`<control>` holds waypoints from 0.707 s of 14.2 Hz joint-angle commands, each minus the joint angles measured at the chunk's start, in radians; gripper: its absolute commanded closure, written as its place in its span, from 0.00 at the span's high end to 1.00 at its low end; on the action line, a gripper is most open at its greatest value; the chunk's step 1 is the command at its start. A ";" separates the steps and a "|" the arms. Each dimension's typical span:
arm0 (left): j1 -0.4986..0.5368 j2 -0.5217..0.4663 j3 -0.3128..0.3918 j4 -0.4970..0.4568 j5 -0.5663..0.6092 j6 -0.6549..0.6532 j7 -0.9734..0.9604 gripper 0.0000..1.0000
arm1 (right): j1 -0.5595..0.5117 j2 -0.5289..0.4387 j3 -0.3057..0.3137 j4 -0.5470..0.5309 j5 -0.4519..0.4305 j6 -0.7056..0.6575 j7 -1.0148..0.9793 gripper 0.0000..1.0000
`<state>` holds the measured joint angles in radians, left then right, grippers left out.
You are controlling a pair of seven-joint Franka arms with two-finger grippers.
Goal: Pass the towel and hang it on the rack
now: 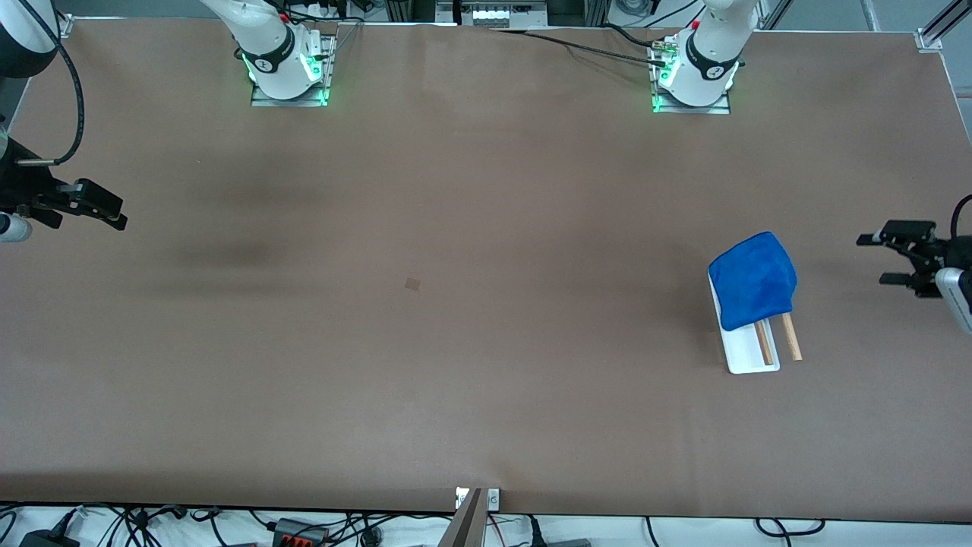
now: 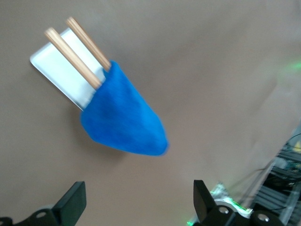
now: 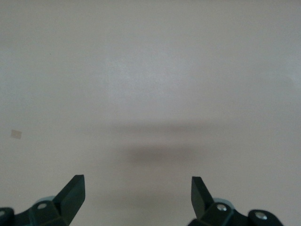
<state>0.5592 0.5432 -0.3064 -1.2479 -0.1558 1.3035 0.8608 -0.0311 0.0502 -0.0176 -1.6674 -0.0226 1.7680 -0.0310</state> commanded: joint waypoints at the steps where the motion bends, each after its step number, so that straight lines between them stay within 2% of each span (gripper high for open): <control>1: 0.001 -0.095 -0.003 -0.015 0.016 -0.053 -0.147 1.00 | -0.003 -0.013 0.016 0.000 -0.016 -0.024 0.020 1.00; 4: -0.001 -0.164 -0.007 -0.012 0.013 -0.101 -0.260 1.00 | -0.003 -0.027 0.016 -0.018 -0.016 -0.024 0.017 1.00; 6: -0.018 -0.196 -0.052 -0.016 0.034 -0.112 -0.360 1.00 | -0.006 -0.029 0.015 -0.020 -0.016 -0.019 0.011 1.00; 10: -0.035 -0.201 -0.077 -0.013 0.113 -0.147 -0.394 1.00 | -0.003 -0.038 0.015 -0.020 -0.016 -0.033 0.003 1.00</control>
<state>0.5273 0.3559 -0.3738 -1.2482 -0.0949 1.1829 0.4769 -0.0299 0.0416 -0.0117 -1.6686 -0.0226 1.7506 -0.0310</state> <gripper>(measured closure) 0.000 0.000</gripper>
